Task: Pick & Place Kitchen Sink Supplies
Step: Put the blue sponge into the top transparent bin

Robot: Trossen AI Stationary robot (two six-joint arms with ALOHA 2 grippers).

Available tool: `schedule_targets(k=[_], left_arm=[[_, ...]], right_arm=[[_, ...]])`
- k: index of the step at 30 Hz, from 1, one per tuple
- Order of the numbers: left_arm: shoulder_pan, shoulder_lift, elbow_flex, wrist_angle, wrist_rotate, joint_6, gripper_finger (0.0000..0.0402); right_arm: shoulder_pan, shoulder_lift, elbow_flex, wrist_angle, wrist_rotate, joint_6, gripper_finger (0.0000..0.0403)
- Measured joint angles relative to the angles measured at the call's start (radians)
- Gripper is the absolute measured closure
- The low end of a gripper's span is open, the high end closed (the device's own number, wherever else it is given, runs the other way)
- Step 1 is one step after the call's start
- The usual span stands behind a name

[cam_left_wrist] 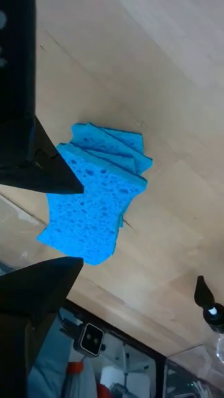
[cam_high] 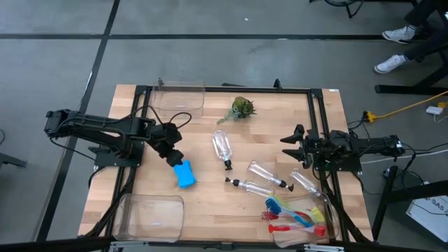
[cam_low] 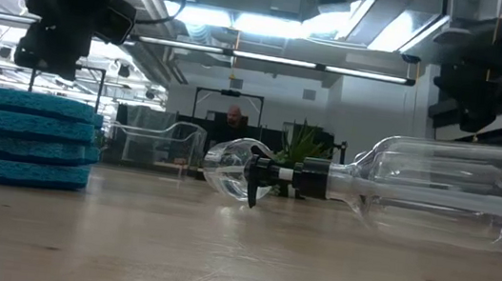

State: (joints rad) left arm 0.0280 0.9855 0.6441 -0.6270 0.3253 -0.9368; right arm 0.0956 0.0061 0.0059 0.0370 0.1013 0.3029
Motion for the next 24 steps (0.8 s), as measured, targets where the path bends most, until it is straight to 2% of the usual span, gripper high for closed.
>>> schedule_targets(k=[6,11,16,20,24], left_arm=[[0.0,0.0,0.0,0.0,-0.001,0.082,0.0233],[0.0,0.0,0.0,0.0,-0.027,0.287,0.0233],[0.0,0.0,0.0,-0.006,-0.14,0.462,0.0233],[-0.016,0.022,0.0,-0.005,-0.15,0.607,0.0233],[-0.055,0.066,0.0,0.009,-0.143,0.682,0.0233]], right_arm=[[0.0,0.0,0.0,0.001,0.001,0.005,0.0158],[0.0,0.0,0.0,0.001,0.001,0.007,0.0158],[0.0,0.0,0.0,0.001,0.001,0.007,0.0158],[0.0,0.0,0.0,0.001,0.001,0.007,0.0158],[0.0,0.0,0.001,0.001,0.002,0.007,0.0158]])
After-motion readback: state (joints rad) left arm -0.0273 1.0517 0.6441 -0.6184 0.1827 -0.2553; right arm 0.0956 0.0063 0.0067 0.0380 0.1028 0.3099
